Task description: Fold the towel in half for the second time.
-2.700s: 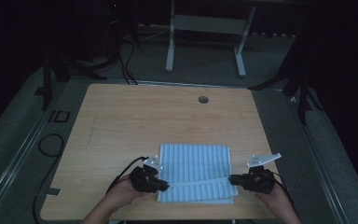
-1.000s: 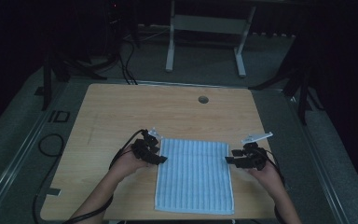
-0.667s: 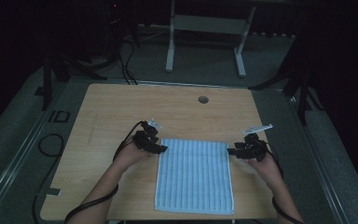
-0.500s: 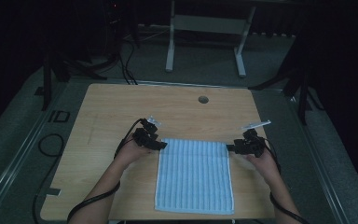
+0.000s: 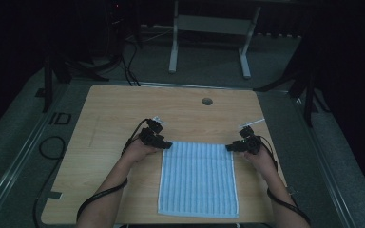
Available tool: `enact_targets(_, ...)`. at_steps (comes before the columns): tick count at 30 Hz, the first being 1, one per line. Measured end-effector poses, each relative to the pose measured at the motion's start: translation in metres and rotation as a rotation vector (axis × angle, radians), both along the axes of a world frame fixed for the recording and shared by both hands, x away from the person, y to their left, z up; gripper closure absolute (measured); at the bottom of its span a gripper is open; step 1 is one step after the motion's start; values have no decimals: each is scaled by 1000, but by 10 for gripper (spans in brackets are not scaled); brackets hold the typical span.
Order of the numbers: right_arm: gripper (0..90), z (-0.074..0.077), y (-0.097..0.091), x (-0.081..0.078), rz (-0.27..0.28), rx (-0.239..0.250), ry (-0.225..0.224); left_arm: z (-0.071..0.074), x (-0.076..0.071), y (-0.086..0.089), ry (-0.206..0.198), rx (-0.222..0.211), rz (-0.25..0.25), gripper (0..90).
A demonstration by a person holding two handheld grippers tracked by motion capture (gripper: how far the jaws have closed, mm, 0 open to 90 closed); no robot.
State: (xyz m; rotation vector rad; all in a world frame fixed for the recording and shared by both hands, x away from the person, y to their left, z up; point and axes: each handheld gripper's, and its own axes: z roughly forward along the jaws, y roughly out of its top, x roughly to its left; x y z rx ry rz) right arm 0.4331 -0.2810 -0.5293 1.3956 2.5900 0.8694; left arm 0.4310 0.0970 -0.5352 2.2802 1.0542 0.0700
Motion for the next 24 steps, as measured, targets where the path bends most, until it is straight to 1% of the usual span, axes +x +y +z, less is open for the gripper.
enact_targets(1, 605, -1, 1, 0, 8, -6, 3, -2, 1, -2, 5, 5, -12, 531)
enact_targets(2, 662, -1, 2, 0, 18, -12, 4, -2, 1, -3, 11, 6, -23, 579)
enact_targets(3, 718, -1, 3, 0, 27, -13, 7, -2, 1, -3, 23, -4, -30, 670)
enact_targets(4, 755, -1, 3, 1, 30, -14, 2, -1, 1, -4, 13, -4, -27, 720)
enact_targets(5, 788, -1, 3, 1, 31, -12, 9, 0, 1, -4, 11, -12, -17, 787)
enact_targets(6, 825, 0, 3, 2, 32, -11, 14, 2, 1, -4, 13, -38, -7, 842)
enact_targets(7, 849, 1, 4, 3, 32, -17, 15, 4, 1, -4, 2, -43, -5, 854)
enact_targets(9, 867, 4, 5, 5, 30, -24, 6, 8, 1, -4, -1, -52, -13, 865)
enact_targets(12, 874, 11, 5, 6, 34, -18, -12, 15, -1, -5, -16, -41, -23, 870)
enact_targets(13, 877, 14, 5, 7, 34, -15, -20, 18, -2, -5, -33, -41, -14, 870)
enact_targets(15, 877, 20, 3, 7, 27, 4, -36, 24, -2, -1, -44, -72, -1, 869)
enact_targets(16, 877, 24, 2, 7, 24, 7, -47, 28, -3, 0, -54, -87, 15, 869)
enact_targets(17, 878, 27, 1, 6, 23, 8, -61, 32, -4, 2, -58, -101, 17, 869)
enact_targets(19, 878, 35, -1, 4, 21, 21, -75, 39, -8, 5, -85, -113, 25, 869)
enact_targets(21, 878, 42, -3, 0, 23, 34, -97, 47, -11, 8, -87, -149, 21, 868)
enact_targets(22, 877, 46, -4, -2, 24, 36, -109, 50, -14, 9, -100, -161, 19, 868)
enact_targets(23, 877, 49, -5, -5, 26, 38, -123, 54, -16, 10, -102, -167, 14, 868)
enact_targets(24, 877, 53, -6, -8, 30, 40, -136, 57, -19, 10, -115, -161, 9, 868)
